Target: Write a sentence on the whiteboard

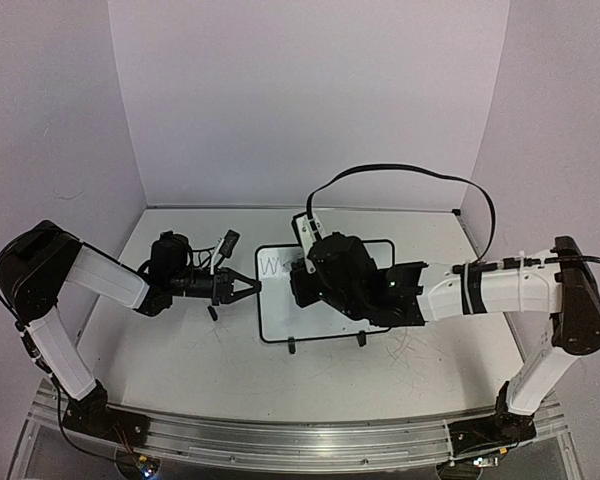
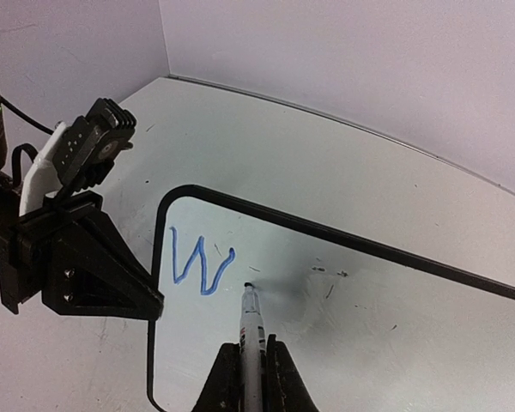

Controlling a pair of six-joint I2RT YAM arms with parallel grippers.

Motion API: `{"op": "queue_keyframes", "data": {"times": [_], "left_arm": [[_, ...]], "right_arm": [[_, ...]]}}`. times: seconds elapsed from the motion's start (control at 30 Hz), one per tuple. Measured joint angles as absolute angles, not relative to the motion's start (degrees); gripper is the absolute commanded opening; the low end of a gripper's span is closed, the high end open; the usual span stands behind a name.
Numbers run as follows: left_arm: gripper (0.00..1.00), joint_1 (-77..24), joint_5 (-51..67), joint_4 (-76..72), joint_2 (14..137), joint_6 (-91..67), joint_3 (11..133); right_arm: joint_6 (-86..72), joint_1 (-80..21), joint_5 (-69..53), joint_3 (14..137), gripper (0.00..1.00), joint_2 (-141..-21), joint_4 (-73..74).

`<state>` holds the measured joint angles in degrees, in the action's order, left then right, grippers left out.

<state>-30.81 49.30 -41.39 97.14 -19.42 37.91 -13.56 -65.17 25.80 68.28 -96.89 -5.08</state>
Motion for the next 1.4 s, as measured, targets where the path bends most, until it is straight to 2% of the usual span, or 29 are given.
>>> {"op": "queue_keyframes", "data": {"times": [1.4], "left_arm": [[0.00, -30.8, 48.9, -40.5, 97.1, -19.4, 37.9]], "right_arm": [[-14.1, -65.2, 22.9, 69.1, 0.00, -98.4, -5.1]]}}
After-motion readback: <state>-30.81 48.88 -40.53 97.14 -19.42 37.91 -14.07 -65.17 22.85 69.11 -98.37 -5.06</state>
